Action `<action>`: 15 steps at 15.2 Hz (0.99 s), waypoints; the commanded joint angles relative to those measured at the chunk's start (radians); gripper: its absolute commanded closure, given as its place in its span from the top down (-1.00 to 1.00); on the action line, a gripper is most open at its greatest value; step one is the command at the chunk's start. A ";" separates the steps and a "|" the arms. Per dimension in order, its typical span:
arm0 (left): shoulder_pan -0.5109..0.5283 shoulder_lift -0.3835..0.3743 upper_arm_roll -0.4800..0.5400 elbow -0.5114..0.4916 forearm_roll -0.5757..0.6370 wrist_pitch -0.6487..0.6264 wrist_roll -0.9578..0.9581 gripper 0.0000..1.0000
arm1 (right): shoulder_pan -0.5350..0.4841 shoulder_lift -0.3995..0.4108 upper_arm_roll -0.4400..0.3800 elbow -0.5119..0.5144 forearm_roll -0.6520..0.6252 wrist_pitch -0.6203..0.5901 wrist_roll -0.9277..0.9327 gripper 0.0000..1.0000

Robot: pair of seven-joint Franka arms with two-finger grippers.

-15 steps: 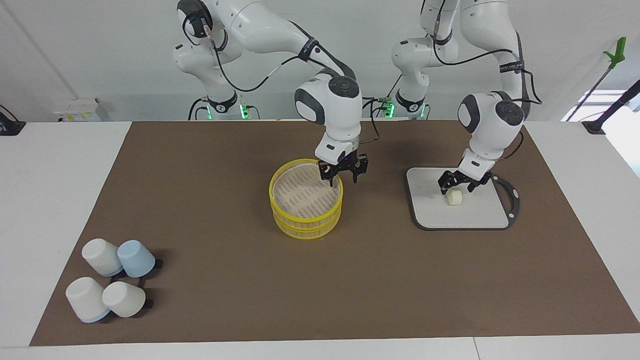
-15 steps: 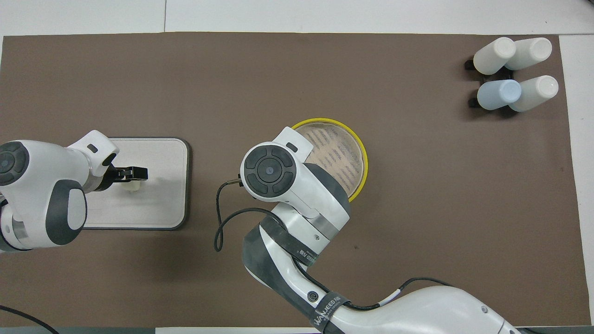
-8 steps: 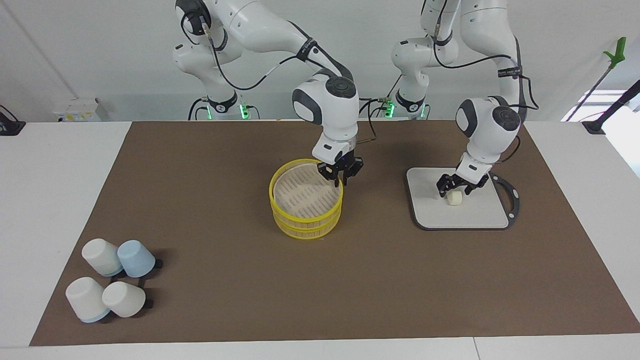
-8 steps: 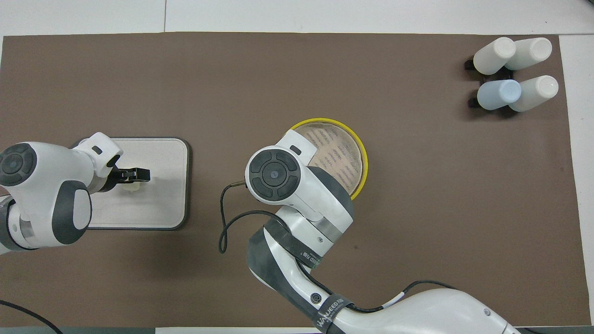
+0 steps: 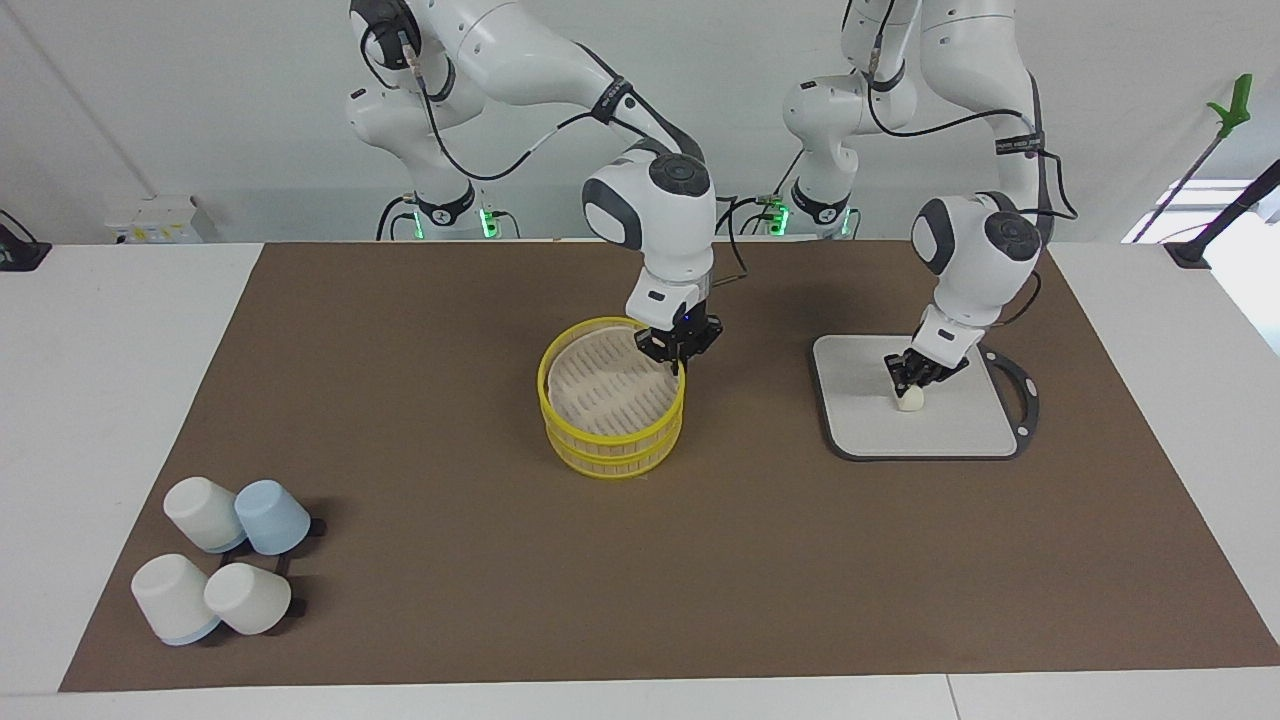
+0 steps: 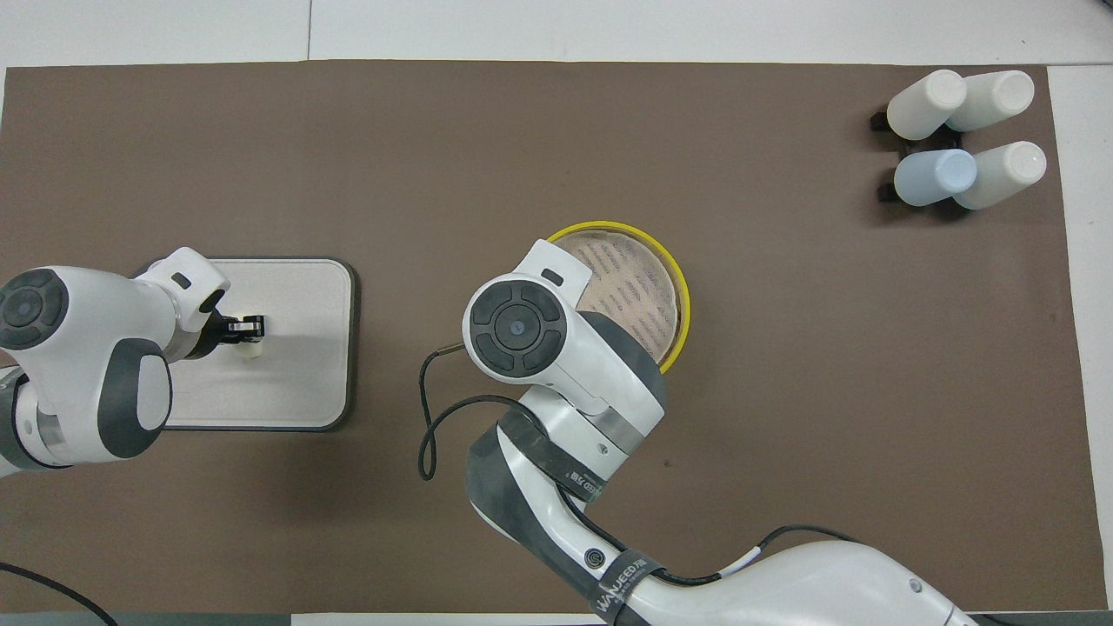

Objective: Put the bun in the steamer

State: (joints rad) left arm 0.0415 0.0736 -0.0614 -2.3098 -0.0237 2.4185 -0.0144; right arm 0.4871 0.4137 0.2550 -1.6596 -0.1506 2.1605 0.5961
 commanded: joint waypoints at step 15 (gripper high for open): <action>-0.432 0.058 0.005 0.529 -0.022 -0.412 -0.617 -0.70 | -0.418 -0.186 0.007 0.150 0.060 -0.481 -0.588 -1.00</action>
State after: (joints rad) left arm -0.3149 0.0787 -0.0758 -1.8584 -0.0291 2.0311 -0.5431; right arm 0.1366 0.2837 0.2498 -1.4627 -0.1244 1.6982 0.0959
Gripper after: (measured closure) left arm 0.846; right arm 0.903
